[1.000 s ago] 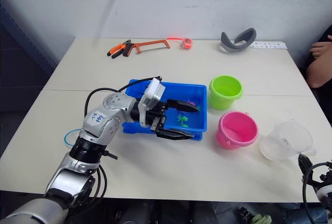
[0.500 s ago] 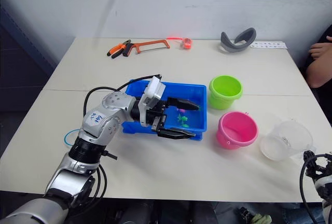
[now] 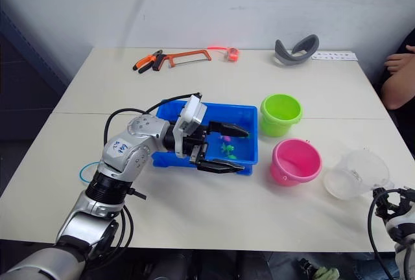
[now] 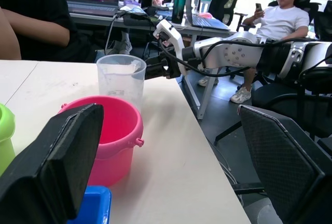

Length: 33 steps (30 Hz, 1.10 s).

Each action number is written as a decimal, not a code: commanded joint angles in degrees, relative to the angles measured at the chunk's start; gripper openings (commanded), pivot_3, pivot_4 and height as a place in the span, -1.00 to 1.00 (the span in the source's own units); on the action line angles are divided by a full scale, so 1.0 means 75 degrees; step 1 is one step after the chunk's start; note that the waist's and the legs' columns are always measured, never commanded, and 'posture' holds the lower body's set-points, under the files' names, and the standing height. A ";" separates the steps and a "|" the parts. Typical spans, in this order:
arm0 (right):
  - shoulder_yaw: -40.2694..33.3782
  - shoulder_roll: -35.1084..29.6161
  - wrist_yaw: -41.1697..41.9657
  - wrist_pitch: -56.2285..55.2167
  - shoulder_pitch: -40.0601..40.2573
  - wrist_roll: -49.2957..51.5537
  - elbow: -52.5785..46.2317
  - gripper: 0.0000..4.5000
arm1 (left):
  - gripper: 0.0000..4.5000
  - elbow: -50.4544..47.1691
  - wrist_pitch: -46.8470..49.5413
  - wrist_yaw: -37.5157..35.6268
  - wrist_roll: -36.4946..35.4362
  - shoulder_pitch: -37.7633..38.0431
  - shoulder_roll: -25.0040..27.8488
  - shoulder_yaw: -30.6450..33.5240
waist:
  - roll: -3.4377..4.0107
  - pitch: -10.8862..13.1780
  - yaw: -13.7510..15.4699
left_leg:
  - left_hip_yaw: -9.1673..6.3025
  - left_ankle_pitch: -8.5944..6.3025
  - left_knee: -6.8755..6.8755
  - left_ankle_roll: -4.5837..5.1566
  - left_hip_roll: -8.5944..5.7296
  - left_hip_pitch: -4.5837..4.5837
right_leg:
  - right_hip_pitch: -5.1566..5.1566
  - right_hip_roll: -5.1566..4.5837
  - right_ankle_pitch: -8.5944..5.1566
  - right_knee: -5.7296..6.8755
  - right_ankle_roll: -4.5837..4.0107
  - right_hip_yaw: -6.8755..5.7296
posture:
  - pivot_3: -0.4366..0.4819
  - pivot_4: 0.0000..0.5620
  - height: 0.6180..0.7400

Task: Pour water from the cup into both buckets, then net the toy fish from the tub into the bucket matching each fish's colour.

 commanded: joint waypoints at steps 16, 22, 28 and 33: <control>-0.0470 -0.0020 -0.0113 -0.1121 0.0042 0.0015 -0.1013 -0.99 | 1.00 -0.0329 0.0204 0.0174 -0.0152 0.0114 0.0338 0.0259 | 0.0015 0.0000 0.0002 | -0.0004 0.0005 -0.0001 0.0000 -0.0003 -0.0004 | 0.0003 0.0000 0.0004 -0.0001 0.0007 0.0001 | -0.05 -0.47 1.00; -0.0273 -0.0556 -0.0144 -0.1302 0.0271 -0.0744 -0.1966 -0.99 | 1.00 -0.0221 0.0109 0.0215 0.0005 0.0232 0.0407 0.0159 | 0.0024 0.0002 -0.0002 | -0.0002 0.0007 -0.0001 -0.0003 -0.0002 0.0000 | 0.0002 0.0002 0.0004 -0.0001 0.0007 0.0005 | -0.05 -0.47 1.00; 0.0215 -0.1055 -0.0083 -0.1774 0.0278 -0.2021 -0.2544 -0.99 | 1.00 -0.0105 -0.0114 0.0224 0.0211 0.0422 0.0369 -0.0017 | 0.0024 0.0002 0.0004 | 0.0001 0.0008 -0.0003 -0.0005 -0.0006 -0.0001 | 0.0001 0.0004 0.0004 -0.0002 0.0007 0.0006 | -0.05 -0.47 1.00; 0.0627 -0.1410 -0.0060 -0.1990 0.0249 -0.3014 -0.2645 -0.99 | 1.00 0.0035 -0.0210 0.0285 0.0337 0.0411 0.0265 -0.0042 | 0.0023 0.0003 0.0026 | 0.0000 0.0011 -0.0001 -0.0004 -0.0008 -0.0002 | 0.0000 0.0004 0.0005 -0.0002 0.0009 0.0004 | -0.05 -0.47 1.00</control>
